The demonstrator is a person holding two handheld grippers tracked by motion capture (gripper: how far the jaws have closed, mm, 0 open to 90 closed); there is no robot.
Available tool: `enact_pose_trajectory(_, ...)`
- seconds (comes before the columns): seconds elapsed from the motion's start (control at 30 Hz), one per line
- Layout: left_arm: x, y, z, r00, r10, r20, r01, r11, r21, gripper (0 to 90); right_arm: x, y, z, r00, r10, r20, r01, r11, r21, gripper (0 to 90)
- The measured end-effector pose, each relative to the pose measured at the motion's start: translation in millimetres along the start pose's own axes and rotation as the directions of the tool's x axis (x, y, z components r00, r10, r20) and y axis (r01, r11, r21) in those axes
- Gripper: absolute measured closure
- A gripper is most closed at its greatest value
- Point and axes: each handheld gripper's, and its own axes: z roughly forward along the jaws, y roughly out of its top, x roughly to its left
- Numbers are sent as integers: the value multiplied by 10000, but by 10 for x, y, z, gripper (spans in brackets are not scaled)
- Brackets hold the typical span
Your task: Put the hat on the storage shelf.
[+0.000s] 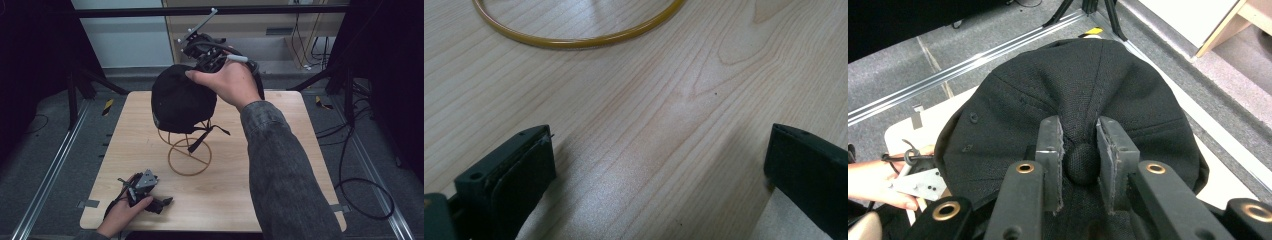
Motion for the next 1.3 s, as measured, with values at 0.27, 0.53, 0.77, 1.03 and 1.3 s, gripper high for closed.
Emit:
enact_pose_trajectory(0.27,1,0,1,10000,9,11,-9,10000,-3,0,19,-4,135,9999,-48,-133,51,9997,233,737)
enact_pose_trajectory(0.53,2,1,2,10000,17,21,-17,10000,-3,0,33,-12,254,9999,-64,-133,71,9987,496,736)
enact_pose_trajectory(0.77,3,3,3,10000,25,26,-25,10000,0,0,37,-27,332,9999,-82,-123,89,9981,615,735)
enact_pose_trajectory(1.03,5,6,4,10000,65,30,-65,10000,5,0,42,-43,386,9998,-91,-153,102,9975,696,734)
enact_pose_trajectory(1.3,5,6,4,10000,66,32,-66,10000,4,0,108,-8,469,9996,-236,-171,249,9966,792,732)
